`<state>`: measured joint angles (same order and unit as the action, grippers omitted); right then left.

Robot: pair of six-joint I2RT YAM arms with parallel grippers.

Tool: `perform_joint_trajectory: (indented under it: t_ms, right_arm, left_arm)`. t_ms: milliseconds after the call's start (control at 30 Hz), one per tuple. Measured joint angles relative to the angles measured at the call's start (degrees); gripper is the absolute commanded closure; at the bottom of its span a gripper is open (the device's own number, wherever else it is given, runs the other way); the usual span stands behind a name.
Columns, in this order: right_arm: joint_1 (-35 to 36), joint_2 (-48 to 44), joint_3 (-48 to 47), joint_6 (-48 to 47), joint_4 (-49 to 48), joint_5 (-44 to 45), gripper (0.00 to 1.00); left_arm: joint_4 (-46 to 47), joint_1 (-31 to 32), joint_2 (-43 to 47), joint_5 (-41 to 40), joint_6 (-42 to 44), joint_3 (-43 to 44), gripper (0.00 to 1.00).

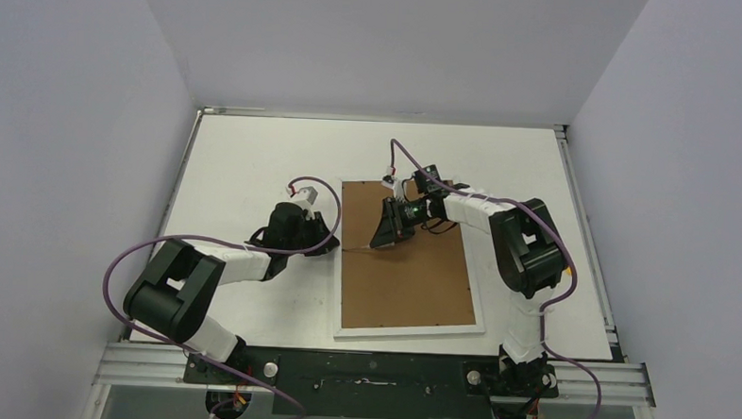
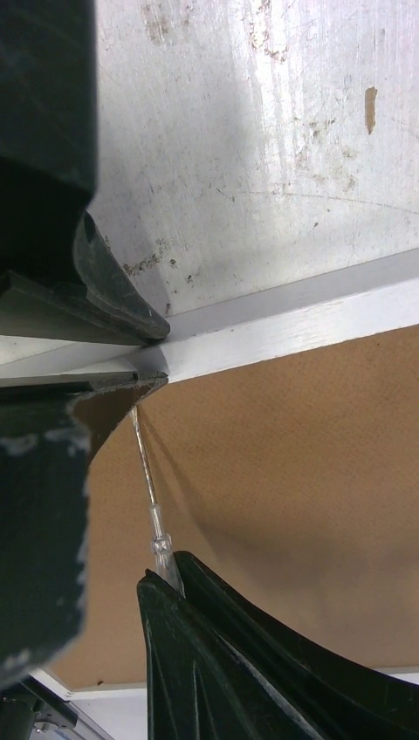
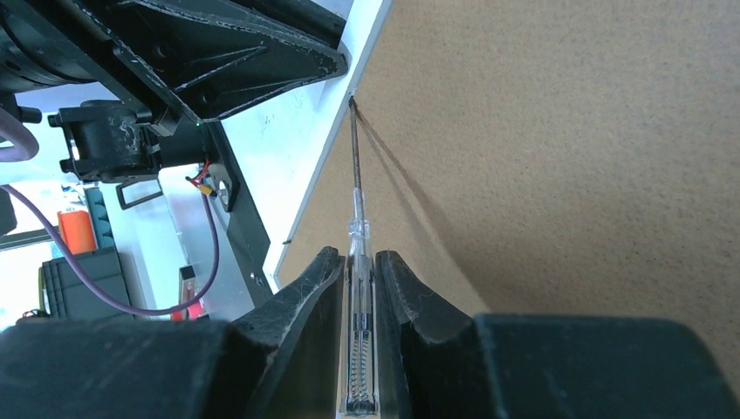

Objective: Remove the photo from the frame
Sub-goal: Release the photo frame item from the photo frame.

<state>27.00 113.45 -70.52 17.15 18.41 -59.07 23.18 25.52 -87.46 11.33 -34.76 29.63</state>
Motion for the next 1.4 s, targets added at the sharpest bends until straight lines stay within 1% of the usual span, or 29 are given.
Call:
perform_joint_trajectory:
  t_ms: [433, 667, 900, 1400]
  right_arm:
    - [0.2, 0.8, -1.5, 1.6, 1.4, 0.2, 0.95]
    - [0.8, 0.8, -2.8, 3.1, 2.4, 1.4, 0.95]
    - [2.0, 0.7, -6.1, 4.7, 4.5, 4.9, 0.95]
    - [6.3, 0.8, -14.5, 5.9, 8.3, 16.3, 0.95]
  left_arm:
    - [0.2, -0.1, 0.0, 0.1, -0.5, 0.0, 0.91]
    - [0.5, -0.2, -0.3, 0.1, -0.9, 0.0, 0.92]
    - [1.0, -0.2, -0.6, -0.8, -0.9, 0.2, 0.93]
    - [1.0, -0.2, -0.7, -0.8, -0.9, 0.2, 0.93]
